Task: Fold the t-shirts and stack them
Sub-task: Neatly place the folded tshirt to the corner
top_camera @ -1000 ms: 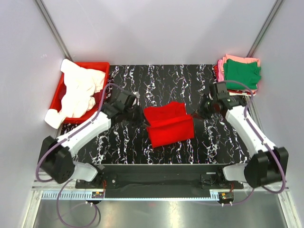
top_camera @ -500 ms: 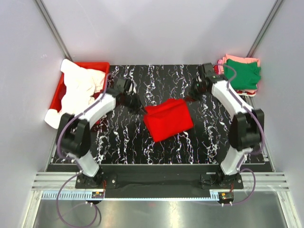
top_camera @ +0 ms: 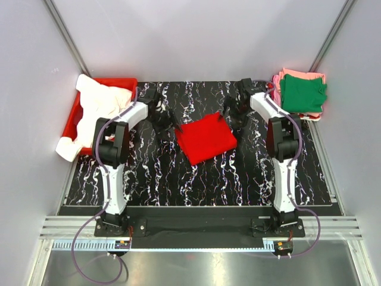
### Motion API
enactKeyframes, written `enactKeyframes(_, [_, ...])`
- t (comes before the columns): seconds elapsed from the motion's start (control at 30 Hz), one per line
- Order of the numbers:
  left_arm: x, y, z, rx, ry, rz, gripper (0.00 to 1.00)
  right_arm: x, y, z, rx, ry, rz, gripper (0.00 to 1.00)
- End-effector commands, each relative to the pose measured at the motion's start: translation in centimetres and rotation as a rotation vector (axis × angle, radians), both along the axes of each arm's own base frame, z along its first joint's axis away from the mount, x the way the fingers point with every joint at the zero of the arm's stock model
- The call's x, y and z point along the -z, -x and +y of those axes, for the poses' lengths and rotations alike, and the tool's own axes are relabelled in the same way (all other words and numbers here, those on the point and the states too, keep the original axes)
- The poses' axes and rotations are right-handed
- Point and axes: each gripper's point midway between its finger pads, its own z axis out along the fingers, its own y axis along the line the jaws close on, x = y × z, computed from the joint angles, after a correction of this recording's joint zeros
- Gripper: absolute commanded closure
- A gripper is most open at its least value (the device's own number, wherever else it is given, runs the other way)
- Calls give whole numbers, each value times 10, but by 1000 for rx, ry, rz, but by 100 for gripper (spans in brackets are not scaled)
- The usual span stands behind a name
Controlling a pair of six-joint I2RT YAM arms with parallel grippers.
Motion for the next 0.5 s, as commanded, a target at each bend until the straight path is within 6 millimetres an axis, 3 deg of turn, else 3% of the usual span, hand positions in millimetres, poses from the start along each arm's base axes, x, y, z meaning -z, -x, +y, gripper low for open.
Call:
enactKeyframes(0.0, [-41,0,5,7,-26,-129,24,-65,3,-22,11,9,-187,6])
enactKeyframes(0.03, [-47,4,8,1,-35,-145,24,-47,20,-28,22,21,-145,6])
enactKeyframes(0.1, [-49,10,13,-11,-58,-156,24,-57,26,-29,36,3,-197,6])
enactKeyframes(0.13, [-54,18,15,-7,-61,-166,24,-39,43,-29,37,-5,-146,7])
enactKeyframes(0.2, [-59,25,20,-12,-72,-189,24,-36,51,-26,61,-42,-156,8])
enactKeyframes(0.23, [-63,36,23,-6,-77,-201,24,-17,70,-24,57,-61,-105,10])
enactKeyframes(0.3, [-65,46,29,-4,-95,-218,24,-11,77,-18,64,-94,-115,11])
enactKeyframes(0.33, [-68,57,33,5,-98,-229,24,4,93,-17,63,-95,-77,12])
enactKeyframes(0.47, [-71,81,41,18,-113,-252,24,16,120,8,33,-104,-68,16])
